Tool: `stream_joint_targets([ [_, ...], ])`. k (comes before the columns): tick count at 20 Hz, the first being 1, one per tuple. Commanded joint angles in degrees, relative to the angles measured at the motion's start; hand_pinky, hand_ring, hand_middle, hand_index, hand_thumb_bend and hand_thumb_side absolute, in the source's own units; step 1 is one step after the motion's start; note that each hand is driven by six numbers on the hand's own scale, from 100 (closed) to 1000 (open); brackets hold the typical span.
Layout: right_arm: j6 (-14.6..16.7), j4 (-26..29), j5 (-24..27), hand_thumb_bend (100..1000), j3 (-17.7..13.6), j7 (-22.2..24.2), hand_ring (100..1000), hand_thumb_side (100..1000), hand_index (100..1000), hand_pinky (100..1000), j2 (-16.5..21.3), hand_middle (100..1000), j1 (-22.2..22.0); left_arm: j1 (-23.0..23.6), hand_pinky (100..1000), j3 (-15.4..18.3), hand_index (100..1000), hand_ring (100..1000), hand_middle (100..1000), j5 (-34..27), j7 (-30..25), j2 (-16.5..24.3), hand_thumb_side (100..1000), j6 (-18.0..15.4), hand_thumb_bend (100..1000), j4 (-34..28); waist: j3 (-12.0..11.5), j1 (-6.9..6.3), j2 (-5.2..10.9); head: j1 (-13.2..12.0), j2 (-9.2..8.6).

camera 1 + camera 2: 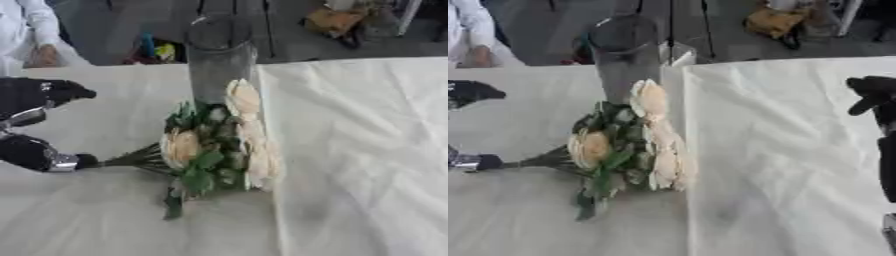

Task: Arrange flowers into the vase.

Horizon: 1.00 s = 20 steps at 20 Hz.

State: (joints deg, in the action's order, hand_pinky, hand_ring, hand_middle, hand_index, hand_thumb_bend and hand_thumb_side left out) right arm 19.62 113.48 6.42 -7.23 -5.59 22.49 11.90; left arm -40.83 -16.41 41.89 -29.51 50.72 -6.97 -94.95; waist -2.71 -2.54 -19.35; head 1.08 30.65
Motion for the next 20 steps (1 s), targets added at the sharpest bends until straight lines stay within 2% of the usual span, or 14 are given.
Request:
stream_joint_targets([
  [1,-0.04,1.11,0.08,100,-0.02,0.31,795,962,740,907,0.88,443,0.45,-2.4,826,-0.25,1000,857,896,0.34,-2.67,-0.11,876,-0.79,644,0.62,0.2,-0.85,0.51,-0.6,-0.22],
  [7,-0.1,1.11,0.21,100,0.16,0.57,795,961,740,907,0.78,443,0.59,-5.15,824,-0.78,1000,856,893,1.09,-7.15,-2.51,865,-1.57,654,3.26,0.87,-0.92,0.44,-1.42,-0.44],
  [15,-0.38,1.11,0.25,100,0.2,0.85,796,958,740,909,0.54,442,0.66,-6.83,809,-1.71,1000,836,854,1.45,-9.25,-5.03,796,-2.61,671,8.51,1.46,-1.11,0.33,-2.07,-0.5],
  [20,-0.49,1.11,0.23,100,0.27,1.06,797,955,740,910,0.44,441,0.77,-7.78,767,-1.85,1000,801,835,0.43,-10.92,-6.39,771,-3.15,681,11.64,1.99,-1.28,0.15,-2.68,-0.57],
])
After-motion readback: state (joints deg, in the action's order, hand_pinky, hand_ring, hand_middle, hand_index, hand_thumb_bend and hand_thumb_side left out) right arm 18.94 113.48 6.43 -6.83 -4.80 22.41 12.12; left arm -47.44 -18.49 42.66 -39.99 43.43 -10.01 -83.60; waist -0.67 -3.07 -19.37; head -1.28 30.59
